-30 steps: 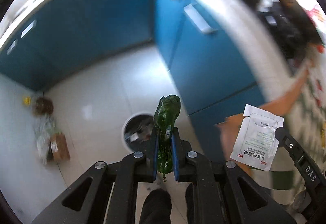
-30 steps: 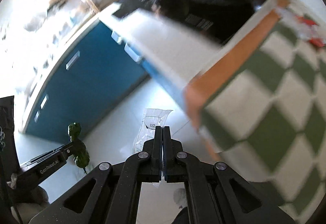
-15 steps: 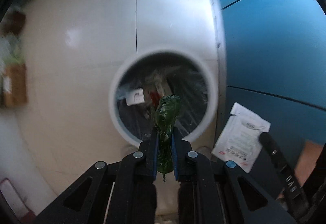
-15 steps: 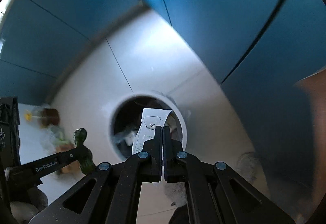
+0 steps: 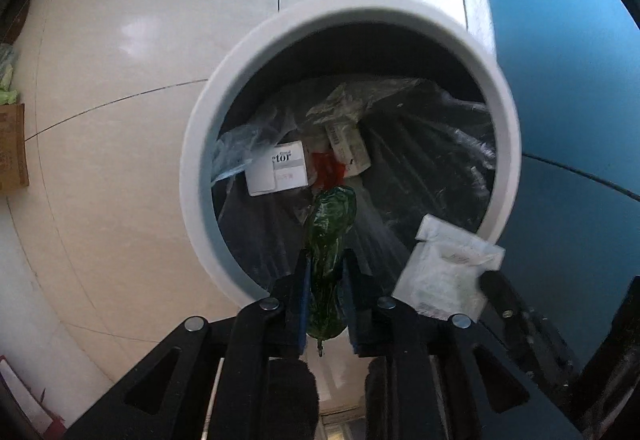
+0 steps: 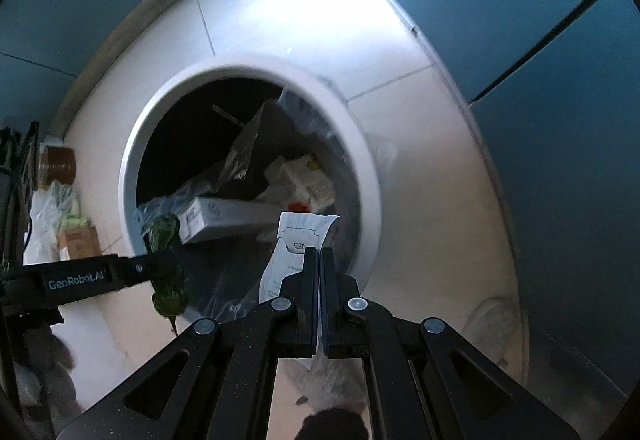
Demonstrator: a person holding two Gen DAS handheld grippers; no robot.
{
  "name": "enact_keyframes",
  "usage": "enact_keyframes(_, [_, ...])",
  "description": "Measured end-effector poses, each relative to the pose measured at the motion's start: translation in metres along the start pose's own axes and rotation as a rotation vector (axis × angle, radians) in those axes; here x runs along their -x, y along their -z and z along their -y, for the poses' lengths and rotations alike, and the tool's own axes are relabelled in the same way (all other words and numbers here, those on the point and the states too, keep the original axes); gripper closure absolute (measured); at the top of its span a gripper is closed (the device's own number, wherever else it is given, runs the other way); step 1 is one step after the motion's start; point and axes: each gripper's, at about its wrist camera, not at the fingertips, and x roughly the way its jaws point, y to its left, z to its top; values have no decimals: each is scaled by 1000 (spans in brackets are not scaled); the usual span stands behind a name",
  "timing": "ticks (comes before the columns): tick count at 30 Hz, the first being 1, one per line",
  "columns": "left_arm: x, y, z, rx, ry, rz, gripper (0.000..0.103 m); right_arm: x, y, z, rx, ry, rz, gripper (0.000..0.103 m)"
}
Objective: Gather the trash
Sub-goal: 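Carry green sachet and white sachet over the bin and open both tools, then withdraw both tools from the bin and turn back to the counter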
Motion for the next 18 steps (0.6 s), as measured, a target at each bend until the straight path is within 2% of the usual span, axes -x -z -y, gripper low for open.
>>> enact_keyframes(1, [7, 0, -1, 6, -13, 10, 85, -1, 0, -2, 11, 0, -11, 100])
enact_keyframes(2, [13, 1, -1, 4, -35, 23, 81, 1, 1, -3, 19, 8, -15, 90])
enact_keyframes(3, [21, 3, -1, -3, -56, 43, 71, 5, 1, -4, 24, 17, -17, 79])
enact_keyframes(4, [30, 4, -1, -4, -70, 64, 61, 9, 1, -4, 25, 26, -15, 53])
enact_keyframes(5, [40, 6, -2, -6, -91, 86, 35, 15, 1, -4, 22, 27, -10, 34])
enact_keyframes(6, [50, 10, -3, -9, -118, 109, 19, 23, 2, -2, 24, 30, -6, 30])
enact_keyframes(9, [86, 22, -3, -20, -172, 164, 12, 50, 2, -3, 40, 47, 11, 23])
enact_keyframes(11, [113, 37, -1, -33, -217, 199, 8, 69, 3, -7, 55, 60, 16, 3])
enact_keyframes(15, [173, 71, 7, -58, -289, 267, 8, 129, 11, -24, 116, 70, 56, 2])
enact_keyframes(18, [210, 97, 17, -62, -296, 289, 8, 184, 21, -33, 146, 64, 88, 0])
